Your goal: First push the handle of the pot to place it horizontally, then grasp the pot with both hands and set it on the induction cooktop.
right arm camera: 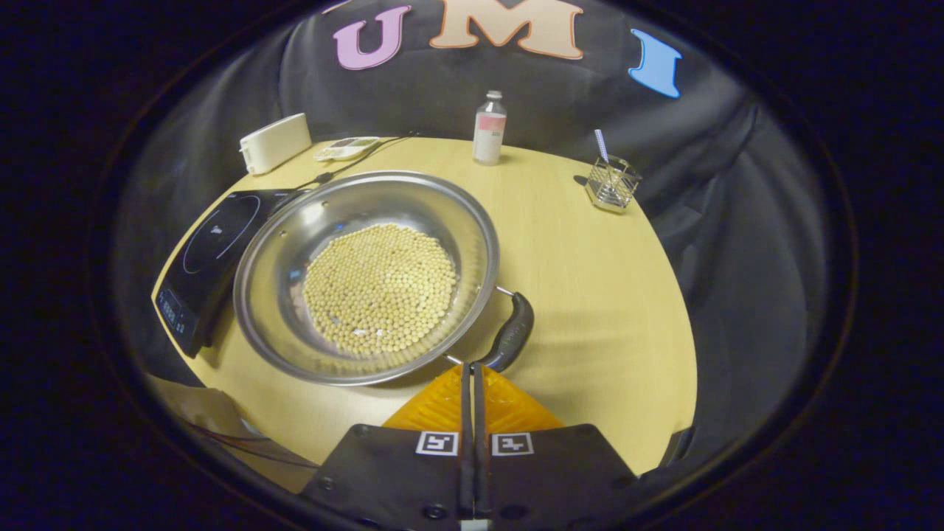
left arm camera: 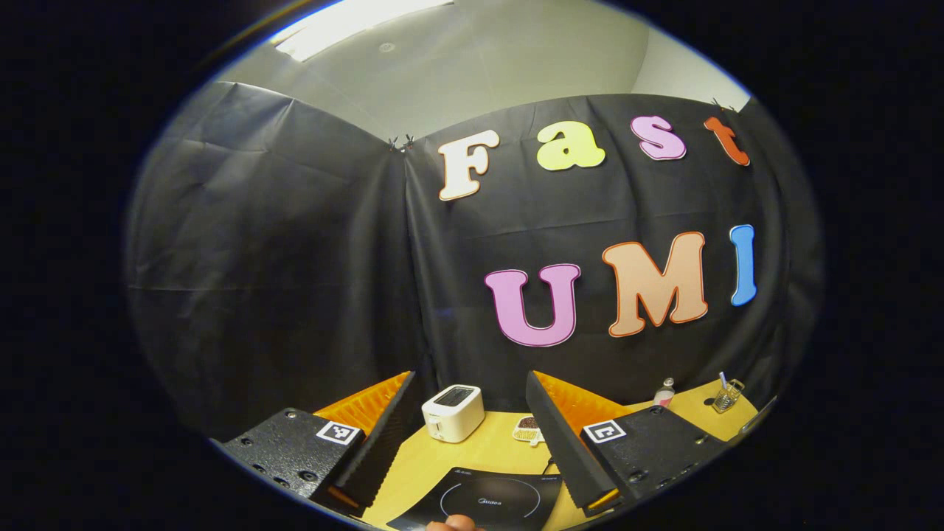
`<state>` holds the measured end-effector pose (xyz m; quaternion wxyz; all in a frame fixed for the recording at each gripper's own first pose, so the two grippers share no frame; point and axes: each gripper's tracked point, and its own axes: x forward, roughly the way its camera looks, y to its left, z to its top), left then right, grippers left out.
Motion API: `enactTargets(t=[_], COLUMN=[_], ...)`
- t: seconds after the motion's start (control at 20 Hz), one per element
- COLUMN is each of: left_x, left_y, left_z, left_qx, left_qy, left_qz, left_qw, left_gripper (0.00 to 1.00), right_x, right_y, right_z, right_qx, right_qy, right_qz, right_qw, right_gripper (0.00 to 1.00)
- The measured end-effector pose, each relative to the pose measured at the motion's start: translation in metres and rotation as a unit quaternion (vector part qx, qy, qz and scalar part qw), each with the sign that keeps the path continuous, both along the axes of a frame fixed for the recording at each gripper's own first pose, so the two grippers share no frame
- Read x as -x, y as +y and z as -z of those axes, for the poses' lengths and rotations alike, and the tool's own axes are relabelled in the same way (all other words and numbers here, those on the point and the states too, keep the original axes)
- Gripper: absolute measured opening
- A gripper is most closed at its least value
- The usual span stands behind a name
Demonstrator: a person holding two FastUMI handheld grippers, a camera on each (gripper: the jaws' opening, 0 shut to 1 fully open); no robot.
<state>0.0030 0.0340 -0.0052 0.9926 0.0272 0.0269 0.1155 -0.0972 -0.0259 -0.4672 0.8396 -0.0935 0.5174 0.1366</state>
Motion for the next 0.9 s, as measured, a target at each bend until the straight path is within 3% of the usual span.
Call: enactTargets(t=[0.4, 0.9], left_x=[-0.002, -0.013], left_y=[-0.005, -0.028], left_z=[0.007, 0.02], left_qx=[-0.005, -0.004], left_qy=[0.01, 0.028], left_qz=[-0.013, 0.01], left_qw=[1.0, 1.0], left_gripper=[0.94, 0.95], right_x=[-0.026, -0.029], right_y=[-0.01, -0.018], right_z=[0.006, -0.001], right_qx=[-0.003, -0.006], right_qy=[-0.006, -0.012], right_qz=[0.005, 0.021], right_qw=[1.0, 1.0], right_gripper=[0.03, 0.03])
